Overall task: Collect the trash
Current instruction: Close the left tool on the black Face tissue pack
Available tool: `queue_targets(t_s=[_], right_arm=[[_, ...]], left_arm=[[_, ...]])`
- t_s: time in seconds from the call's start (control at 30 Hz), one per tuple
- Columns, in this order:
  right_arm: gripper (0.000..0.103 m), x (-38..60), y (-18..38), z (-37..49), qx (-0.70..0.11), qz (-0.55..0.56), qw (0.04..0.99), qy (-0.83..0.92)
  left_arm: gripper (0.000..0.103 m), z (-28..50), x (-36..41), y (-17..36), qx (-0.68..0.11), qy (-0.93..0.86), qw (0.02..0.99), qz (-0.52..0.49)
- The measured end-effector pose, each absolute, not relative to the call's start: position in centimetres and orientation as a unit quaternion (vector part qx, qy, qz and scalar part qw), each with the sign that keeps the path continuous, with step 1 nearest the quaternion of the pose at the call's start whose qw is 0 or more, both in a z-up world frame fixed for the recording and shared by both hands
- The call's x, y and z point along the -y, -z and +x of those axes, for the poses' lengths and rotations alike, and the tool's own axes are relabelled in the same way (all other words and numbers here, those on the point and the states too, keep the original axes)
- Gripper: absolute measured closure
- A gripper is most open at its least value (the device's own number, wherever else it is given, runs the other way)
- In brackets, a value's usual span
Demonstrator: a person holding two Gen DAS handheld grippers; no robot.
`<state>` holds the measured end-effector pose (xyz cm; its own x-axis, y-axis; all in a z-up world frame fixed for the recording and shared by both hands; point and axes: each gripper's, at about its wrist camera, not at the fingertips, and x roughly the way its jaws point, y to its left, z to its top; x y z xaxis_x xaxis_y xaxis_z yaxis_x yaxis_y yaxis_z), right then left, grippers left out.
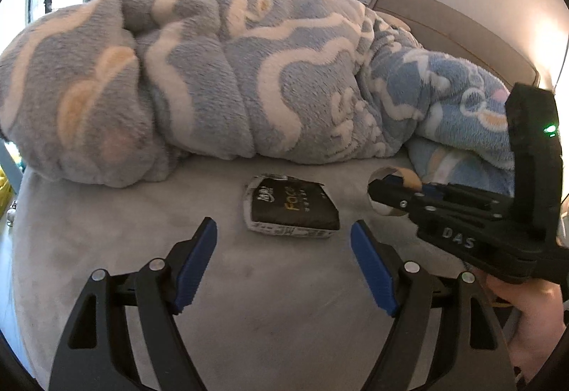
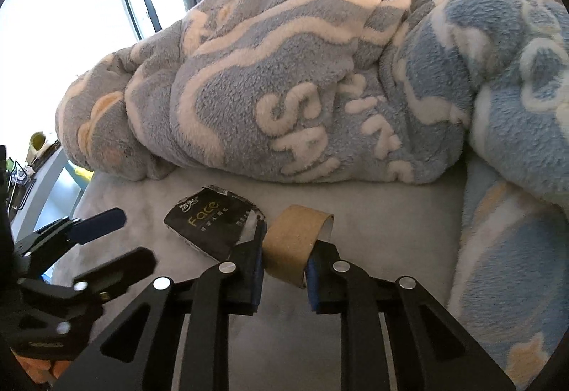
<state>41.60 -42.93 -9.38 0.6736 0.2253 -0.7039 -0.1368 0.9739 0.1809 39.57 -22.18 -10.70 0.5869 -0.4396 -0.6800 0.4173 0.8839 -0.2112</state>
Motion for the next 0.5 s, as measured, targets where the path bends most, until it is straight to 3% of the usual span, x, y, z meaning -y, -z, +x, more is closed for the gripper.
queue_targets(t_s=[0.5], right_arm=[[0.084, 45.8, 9.6, 40.5, -0.383, 0.08, 0.912, -0.122]], left_arm=[[0.022, 41.9, 25.7, 12.7, -0.411, 0.229, 0.882, 0.028]])
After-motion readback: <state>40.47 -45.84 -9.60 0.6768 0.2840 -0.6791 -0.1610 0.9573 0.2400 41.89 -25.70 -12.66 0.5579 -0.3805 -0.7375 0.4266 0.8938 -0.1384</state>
